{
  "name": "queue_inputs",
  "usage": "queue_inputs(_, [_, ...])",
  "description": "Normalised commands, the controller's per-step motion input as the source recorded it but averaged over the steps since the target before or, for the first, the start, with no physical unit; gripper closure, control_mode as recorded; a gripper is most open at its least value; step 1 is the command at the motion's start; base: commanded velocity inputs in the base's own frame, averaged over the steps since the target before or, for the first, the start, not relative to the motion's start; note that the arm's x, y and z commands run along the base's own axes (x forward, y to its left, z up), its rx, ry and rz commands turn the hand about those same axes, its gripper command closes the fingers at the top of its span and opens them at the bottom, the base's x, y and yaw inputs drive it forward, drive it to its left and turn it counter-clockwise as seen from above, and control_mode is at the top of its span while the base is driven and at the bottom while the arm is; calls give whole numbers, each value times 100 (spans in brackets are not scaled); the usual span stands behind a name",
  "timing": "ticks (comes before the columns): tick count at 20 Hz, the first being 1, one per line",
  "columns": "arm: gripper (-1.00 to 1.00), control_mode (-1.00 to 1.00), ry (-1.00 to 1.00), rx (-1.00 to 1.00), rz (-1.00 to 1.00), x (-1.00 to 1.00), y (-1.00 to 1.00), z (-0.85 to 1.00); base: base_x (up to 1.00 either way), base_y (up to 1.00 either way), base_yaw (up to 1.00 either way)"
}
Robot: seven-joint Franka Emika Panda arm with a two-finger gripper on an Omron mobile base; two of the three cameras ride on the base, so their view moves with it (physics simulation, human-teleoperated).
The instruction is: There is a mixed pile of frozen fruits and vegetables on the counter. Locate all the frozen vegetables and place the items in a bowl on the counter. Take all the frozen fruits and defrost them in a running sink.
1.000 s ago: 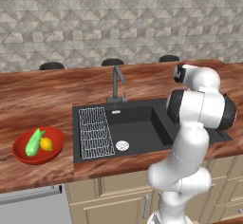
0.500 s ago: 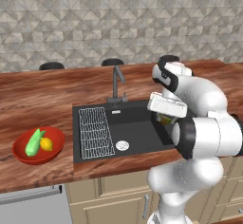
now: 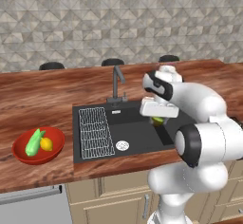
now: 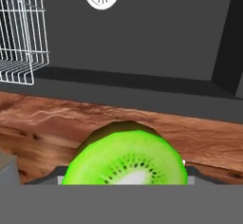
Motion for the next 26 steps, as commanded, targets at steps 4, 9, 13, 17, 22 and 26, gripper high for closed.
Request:
queue_inputs(4, [100, -100, 1, -23, 8, 47, -10, -46, 0, 0, 0])
queue_inputs(9, [100, -100, -1, -4, 0, 68, 0, -22, 0, 0, 0])
queue_inputs(13, [100, -100, 0, -4, 0, 85, -6, -37, 0, 0, 0])
queue_inputs(17, [100, -100, -1, -5, 0, 78, -7, -43, 0, 0, 0])
queue_inputs(22, [100, -100, -4, -10, -7, 49, 14, -44, 0, 0, 0])
queue_inputs(26, [100, -100, -5, -8, -12, 47, 7, -59, 0, 0, 0])
